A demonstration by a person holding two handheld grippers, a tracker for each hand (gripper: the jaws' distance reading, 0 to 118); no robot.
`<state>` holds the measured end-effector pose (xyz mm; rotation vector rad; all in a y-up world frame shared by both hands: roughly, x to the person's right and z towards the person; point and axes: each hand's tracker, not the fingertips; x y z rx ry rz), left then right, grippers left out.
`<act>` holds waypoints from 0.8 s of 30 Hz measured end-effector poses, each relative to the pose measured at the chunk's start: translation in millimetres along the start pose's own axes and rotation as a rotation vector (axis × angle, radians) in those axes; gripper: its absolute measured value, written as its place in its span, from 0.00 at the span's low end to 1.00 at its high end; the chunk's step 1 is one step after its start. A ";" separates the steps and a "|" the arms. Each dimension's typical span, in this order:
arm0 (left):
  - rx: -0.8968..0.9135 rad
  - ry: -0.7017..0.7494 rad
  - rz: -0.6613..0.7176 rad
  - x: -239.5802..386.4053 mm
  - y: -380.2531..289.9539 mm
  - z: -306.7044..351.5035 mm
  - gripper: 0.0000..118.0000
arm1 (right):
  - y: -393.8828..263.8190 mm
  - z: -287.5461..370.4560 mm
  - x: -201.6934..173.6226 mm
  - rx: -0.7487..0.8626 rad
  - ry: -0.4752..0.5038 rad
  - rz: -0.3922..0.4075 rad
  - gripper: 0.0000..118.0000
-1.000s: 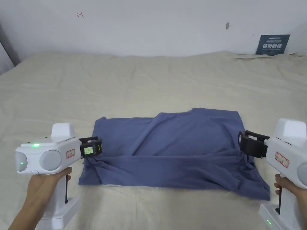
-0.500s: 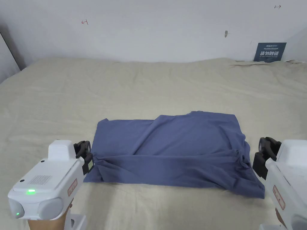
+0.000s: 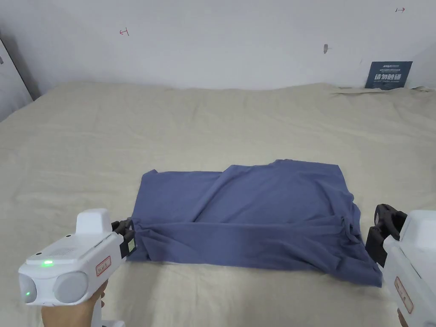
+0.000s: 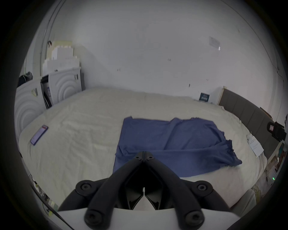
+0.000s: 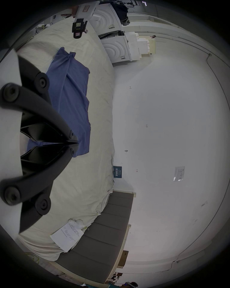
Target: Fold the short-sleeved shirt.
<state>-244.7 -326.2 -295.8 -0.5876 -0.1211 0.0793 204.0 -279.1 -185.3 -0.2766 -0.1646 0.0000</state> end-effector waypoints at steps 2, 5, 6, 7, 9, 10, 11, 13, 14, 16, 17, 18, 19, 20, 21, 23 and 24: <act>-0.110 -0.006 0.020 -8.3 4.4 -19.2 0.00 | -2.0 -4.0 1.1 -0.011 -0.002 -0.002 0.01; -0.216 0.003 0.067 -23.9 5.0 -50.2 0.11 | -5.0 -11.7 2.0 -0.034 -0.002 -0.002 0.01; -0.242 0.003 0.093 -28.9 4.0 -59.7 0.26 | -6.5 -14.2 1.9 -0.039 -0.003 -0.001 0.01; -0.268 0.012 0.119 -34.7 3.3 -69.7 0.41 | -7.9 -17.0 1.9 -0.047 -0.004 0.002 0.01; -0.327 0.026 0.152 -43.6 2.1 -87.3 0.63 | -10.3 -22.3 2.2 -0.062 -0.004 0.002 0.01; -0.341 0.031 0.147 -47.5 0.5 -94.9 0.66 | -11.9 -25.1 2.5 -0.070 -0.004 0.000 0.01; -0.351 0.036 0.138 -49.7 -0.7 -100.9 0.68 | -13.4 -27.7 2.7 -0.077 -0.005 -0.001 0.01; -0.367 0.060 0.089 -53.6 -3.7 -113.2 0.68 | -16.0 -32.5 3.3 -0.092 -0.008 -0.003 0.01; -0.383 0.077 0.085 -54.9 -6.4 -117.9 0.68 | -17.4 -34.8 3.7 -0.099 -0.008 -0.006 0.01; -0.416 0.106 0.112 -60.6 -8.0 -127.9 0.67 | -19.5 -38.3 5.3 -0.112 -0.008 -0.012 0.01; -0.421 0.110 0.123 -63.1 -8.6 -131.1 0.67 | -20.4 -39.8 5.7 -0.118 -0.007 -0.015 0.01; -0.427 0.125 0.132 -63.3 -10.7 -132.7 0.64 | -21.4 -41.2 6.0 -0.121 -0.008 -0.017 0.01; -0.441 0.138 0.133 -63.1 -11.4 -135.6 0.57 | -22.5 -42.9 6.3 -0.125 -0.007 -0.018 0.01; -0.456 0.136 0.124 -62.2 -12.1 -138.8 0.44 | -23.2 -43.7 7.3 -0.131 -0.009 -0.018 0.01; -0.469 0.131 0.115 -60.4 -12.9 -140.9 0.30 | -24.3 -45.0 7.7 -0.135 -0.010 -0.018 0.01; -0.510 0.095 0.097 -55.6 -17.1 -143.5 0.23 | -26.8 -47.6 8.9 -0.150 -0.010 -0.024 0.01; -0.521 0.097 0.096 -53.9 -19.0 -146.3 0.16 | -28.2 -48.8 11.1 -0.157 -0.011 -0.030 0.01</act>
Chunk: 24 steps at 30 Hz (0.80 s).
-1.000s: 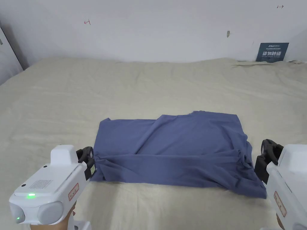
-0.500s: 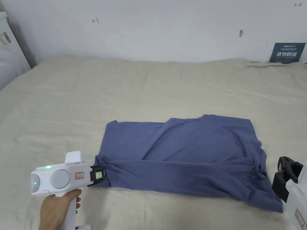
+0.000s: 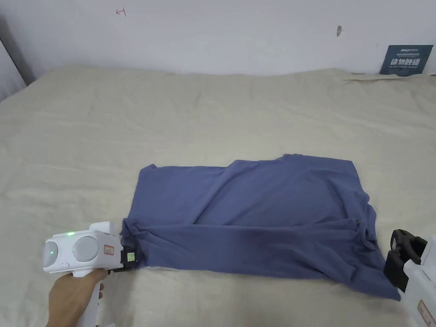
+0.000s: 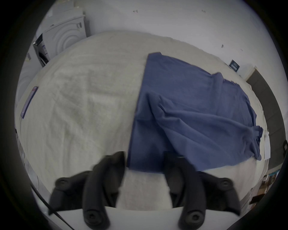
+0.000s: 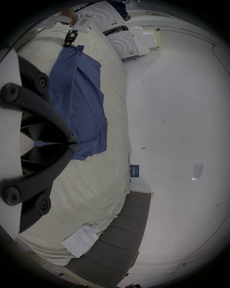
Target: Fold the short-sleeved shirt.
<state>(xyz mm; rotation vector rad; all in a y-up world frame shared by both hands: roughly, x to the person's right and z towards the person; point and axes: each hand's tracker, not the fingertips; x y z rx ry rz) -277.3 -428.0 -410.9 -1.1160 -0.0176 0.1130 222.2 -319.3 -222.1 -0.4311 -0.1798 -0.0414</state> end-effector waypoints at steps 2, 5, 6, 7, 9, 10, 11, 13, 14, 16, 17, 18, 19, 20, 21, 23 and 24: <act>0.008 0.013 -0.006 3.0 -2.3 1.5 0.07 | -2.0 -3.4 2.5 -0.018 0.000 -0.010 0.01; 0.005 -0.057 -0.016 -0.6 0.9 3.8 0.04 | -6.0 -11.6 9.3 -0.071 0.005 -0.045 0.07; 0.006 -0.059 -0.015 -2.2 1.0 5.7 0.04 | -8.4 -18.1 13.1 -0.116 0.011 -0.066 0.07; 0.012 -0.070 -0.024 -3.3 1.4 8.2 0.04 | -11.2 -25.5 16.9 -0.155 0.006 -0.079 0.08; 0.033 -0.096 -0.036 -5.7 3.3 16.6 0.04 | -18.6 -39.0 24.4 -0.224 -0.001 -0.114 0.28; 0.053 -0.108 -0.040 -6.3 4.6 22.1 0.04 | -23.7 -46.6 28.1 -0.254 -0.001 -0.131 0.44; 0.067 -0.118 -0.038 -7.8 6.2 26.2 0.04 | -28.2 -53.8 31.2 -0.290 0.008 -0.142 0.60; 0.087 -0.138 -0.028 -11.3 10.0 33.4 0.04 | -39.5 -71.8 35.4 -0.372 0.006 -0.134 0.72; 0.091 -0.141 -0.029 -12.1 11.8 35.7 0.04 | -44.6 -77.7 36.4 -0.396 -0.004 -0.136 0.72; 0.100 -0.147 -0.035 -13.2 14.1 38.6 0.04 | -56.8 -89.3 37.1 -0.407 -0.024 -0.123 0.72; 0.102 -0.147 -0.038 -13.4 14.4 38.9 0.04 | -62.1 -95.6 37.7 -0.438 -0.026 -0.121 0.72; 0.103 -0.146 -0.043 -10.6 13.1 41.6 0.04 | -66.1 -100.5 37.2 -0.470 -0.032 -0.115 0.71; 0.103 -0.145 -0.045 -8.4 11.9 43.5 0.03 | -69.4 -104.0 36.6 -0.488 -0.033 -0.122 0.71; 0.102 -0.144 -0.046 -8.3 11.5 43.4 0.03 | -72.8 -106.8 36.4 -0.486 -0.029 -0.123 0.71; 0.100 -0.146 -0.045 -8.5 10.8 43.1 0.03 | -75.6 -108.5 35.6 -0.487 -0.026 -0.119 0.67; 0.097 -0.145 -0.045 -5.8 8.1 44.1 0.03 | -78.8 -111.7 33.8 -0.490 -0.024 -0.106 0.42; 0.095 -0.143 -0.045 -5.0 6.5 43.4 0.03 | -80.7 -113.9 34.3 -0.500 -0.018 -0.097 0.11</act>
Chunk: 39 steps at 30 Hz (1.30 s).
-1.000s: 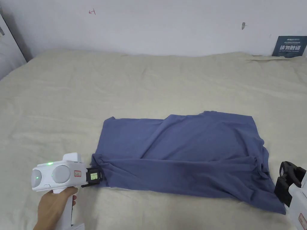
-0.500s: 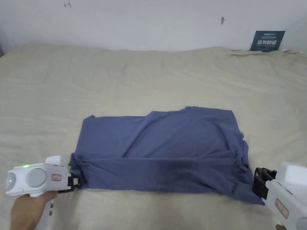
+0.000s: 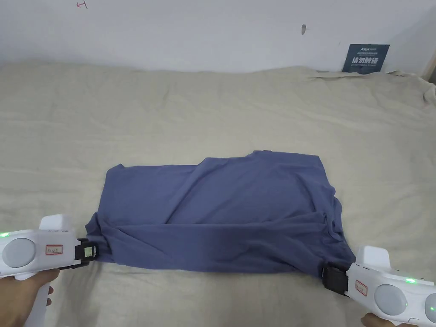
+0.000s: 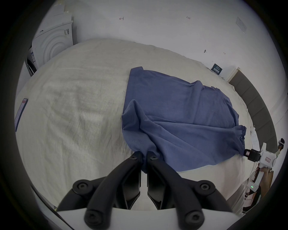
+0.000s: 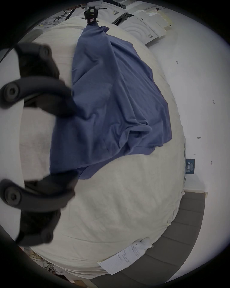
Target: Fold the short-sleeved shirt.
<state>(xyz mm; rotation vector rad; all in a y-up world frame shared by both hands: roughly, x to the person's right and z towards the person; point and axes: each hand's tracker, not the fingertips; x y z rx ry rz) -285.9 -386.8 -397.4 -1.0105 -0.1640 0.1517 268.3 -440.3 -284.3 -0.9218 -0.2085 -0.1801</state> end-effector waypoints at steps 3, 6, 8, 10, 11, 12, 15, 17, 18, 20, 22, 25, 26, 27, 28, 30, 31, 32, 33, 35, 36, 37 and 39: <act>-0.005 0.001 -0.001 2.0 -4.4 -0.1 0.03 | -1.4 0.6 1.2 -0.003 0.030 0.002 0.03; -0.004 0.003 0.001 2.5 -9.6 1.1 0.03 | -0.1 7.9 6.0 0.026 0.051 0.016 0.03; -0.001 0.000 0.002 0.2 -11.5 2.7 0.03 | 0.7 24.0 8.0 0.067 0.068 0.001 0.03; 0.000 -0.006 0.004 -3.2 -13.1 5.7 0.03 | 3.7 38.5 16.1 0.082 0.107 -0.028 0.03; 0.004 -0.009 0.003 -5.4 -14.0 8.0 0.03 | 4.6 46.8 20.9 0.096 0.121 -0.041 0.03; 0.008 -0.014 0.004 -7.4 -15.1 11.4 0.03 | 5.0 56.1 25.9 0.105 0.133 -0.052 0.03; 0.018 -0.029 0.023 -14.1 -19.6 23.2 0.03 | 2.9 77.1 39.9 0.126 0.164 -0.102 0.03; 0.024 -0.028 0.021 -16.3 -26.7 34.4 0.03 | -3.3 100.8 40.9 0.136 0.170 -0.118 0.03; 0.022 -0.029 0.017 -19.1 -31.0 39.2 0.03 | -7.7 108.7 43.8 0.141 0.171 -0.123 0.03; 0.016 -0.040 0.019 -22.3 -42.4 50.7 0.03 | -17.1 122.3 52.3 0.139 0.176 -0.138 0.03; 0.012 -0.049 0.016 -24.7 -56.7 60.6 0.03 | -29.9 135.9 56.0 0.142 0.178 -0.138 0.03; -0.009 -0.053 -0.006 -26.7 -80.0 73.6 0.03 | -49.9 150.0 65.7 0.128 0.192 -0.152 0.03; -0.018 -0.050 -0.012 -28.7 -87.3 75.5 0.03 | -56.4 153.6 66.9 0.124 0.193 -0.156 0.03; -0.024 -0.047 -0.013 -30.9 -93.9 77.4 0.03 | -62.3 156.5 67.2 0.116 0.188 -0.154 0.03; -0.030 -0.047 -0.010 -32.9 -99.5 79.3 0.03 | -68.4 160.6 63.7 0.111 0.180 -0.152 0.03; -0.041 -0.040 0.003 -37.4 -110.8 80.3 0.03 | -81.0 161.6 62.5 0.092 0.171 -0.149 0.03; -0.046 -0.037 0.011 -39.5 -115.2 78.9 0.03 | -86.3 159.6 61.9 0.083 0.166 -0.151 0.03; -0.054 -0.034 0.020 -41.3 -120.1 77.0 0.03 | -91.2 155.9 60.3 0.059 0.156 -0.150 0.03; -0.062 -0.028 0.024 -41.7 -124.4 73.7 0.03 | -96.1 149.4 59.7 0.037 0.146 -0.153 0.03; -0.076 -0.011 0.015 -39.4 -131.3 63.8 0.03 | -103.0 132.8 57.5 -0.004 0.104 -0.145 0.03; -0.081 0.009 0.000 -36.2 -133.9 59.1 0.03 | -105.0 124.6 55.5 -0.028 0.075 -0.133 0.03; -0.085 0.022 -0.010 -33.5 -136.0 55.5 0.03 | -107.1 117.2 53.9 -0.044 0.056 -0.121 0.03; -0.081 0.056 -0.042 -27.6 -140.4 47.7 0.04 | -111.5 103.4 51.2 -0.079 0.032 -0.115 0.03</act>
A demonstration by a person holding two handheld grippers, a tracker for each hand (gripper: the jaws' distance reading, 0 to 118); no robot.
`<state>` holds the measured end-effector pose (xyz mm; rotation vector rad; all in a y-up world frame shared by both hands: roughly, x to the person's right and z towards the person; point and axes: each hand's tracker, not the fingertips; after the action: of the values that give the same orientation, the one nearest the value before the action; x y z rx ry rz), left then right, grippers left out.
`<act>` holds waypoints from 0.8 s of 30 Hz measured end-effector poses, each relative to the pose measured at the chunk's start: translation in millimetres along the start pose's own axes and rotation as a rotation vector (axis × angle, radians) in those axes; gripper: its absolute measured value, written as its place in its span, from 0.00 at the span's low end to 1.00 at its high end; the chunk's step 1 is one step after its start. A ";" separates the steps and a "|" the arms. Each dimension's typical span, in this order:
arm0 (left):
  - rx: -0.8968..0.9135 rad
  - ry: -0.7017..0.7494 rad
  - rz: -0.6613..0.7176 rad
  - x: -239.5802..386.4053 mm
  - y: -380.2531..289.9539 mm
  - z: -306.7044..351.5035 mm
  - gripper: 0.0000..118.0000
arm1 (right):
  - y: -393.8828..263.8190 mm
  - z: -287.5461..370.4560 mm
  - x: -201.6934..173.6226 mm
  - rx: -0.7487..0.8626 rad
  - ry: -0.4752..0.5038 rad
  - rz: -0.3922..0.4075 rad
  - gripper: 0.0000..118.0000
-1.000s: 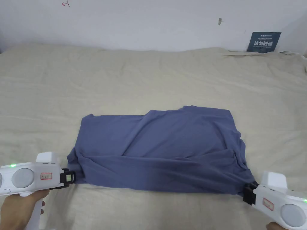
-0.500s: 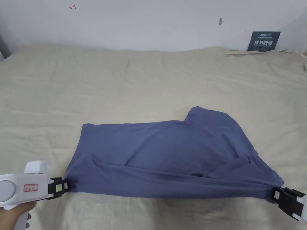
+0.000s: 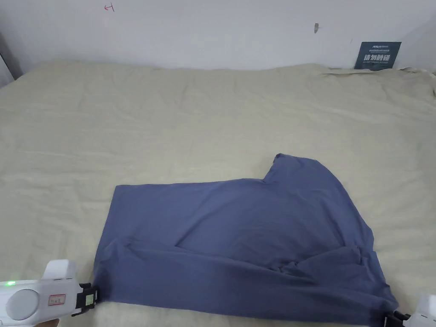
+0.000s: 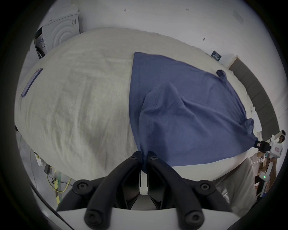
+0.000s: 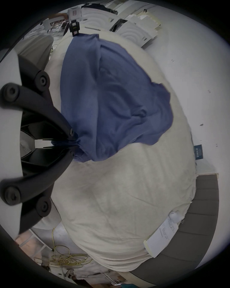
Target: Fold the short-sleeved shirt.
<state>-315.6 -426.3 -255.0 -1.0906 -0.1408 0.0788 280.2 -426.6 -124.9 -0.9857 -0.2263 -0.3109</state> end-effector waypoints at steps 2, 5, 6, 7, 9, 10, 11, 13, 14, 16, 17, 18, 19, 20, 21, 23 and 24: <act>0.009 0.021 -0.006 4.3 -1.7 -1.8 0.04 | -2.2 -13.8 3.6 -0.013 -0.018 0.020 0.04; 0.021 0.039 -0.003 -2.0 -4.3 -6.7 0.04 | -3.8 -15.1 1.3 -0.008 -0.033 0.044 0.04; 0.024 0.045 -0.007 -0.5 -4.3 -4.9 0.07 | -2.0 -11.8 0.3 -0.007 -0.036 0.046 0.07; 0.024 0.046 -0.006 1.3 -4.3 -2.3 0.15 | -0.5 -8.1 -0.1 -0.002 -0.035 0.041 0.11; 0.029 0.047 0.019 3.5 -2.6 0.8 0.42 | 3.2 0.9 -0.7 0.021 -0.032 0.017 0.31; 0.031 0.056 0.020 5.0 -1.7 1.6 0.55 | 6.7 6.2 -2.0 0.035 -0.033 0.013 0.44; 0.033 0.066 0.017 8.6 -1.6 4.6 0.65 | 10.2 12.2 -4.0 0.066 -0.030 0.012 0.57; 0.079 0.091 -0.004 13.6 1.0 12.1 0.79 | 19.9 27.7 -10.1 0.130 -0.026 0.022 0.72; 0.105 0.102 -0.014 16.3 3.3 17.5 0.81 | 25.1 36.0 -14.0 0.163 -0.019 0.025 0.73; 0.183 0.107 -0.012 27.3 9.5 34.0 0.83 | 36.6 53.5 -23.0 0.243 0.001 0.030 0.74; 0.225 0.100 -0.002 30.7 14.3 42.9 0.85 | 43.2 62.5 -28.7 0.282 0.014 0.037 0.73; 0.277 0.082 0.000 34.3 19.3 53.0 0.90 | 49.5 70.9 -34.4 0.318 0.022 0.042 0.74; 0.326 0.070 -0.005 41.1 23.3 64.0 0.94 | 55.8 78.6 -40.1 0.349 0.031 0.048 0.74; 0.367 0.068 -0.014 46.0 27.5 72.9 0.97 | 61.1 85.5 -45.5 0.385 0.045 0.058 0.74; 0.412 0.067 -0.025 51.1 32.1 81.9 1.00 | 66.3 92.8 -51.2 0.420 0.057 0.066 0.74; 0.486 0.079 -0.023 62.1 39.8 97.5 1.00 | 74.3 104.7 -62.2 0.478 0.066 0.088 0.74; 0.517 0.087 -0.018 66.6 43.4 103.8 1.00 | 77.5 110.0 -67.8 0.506 0.063 0.098 0.74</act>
<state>-265.5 -306.3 -241.3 -0.5751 -0.0470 0.0472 239.6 -283.5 -148.6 -0.4841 -0.1854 -0.1807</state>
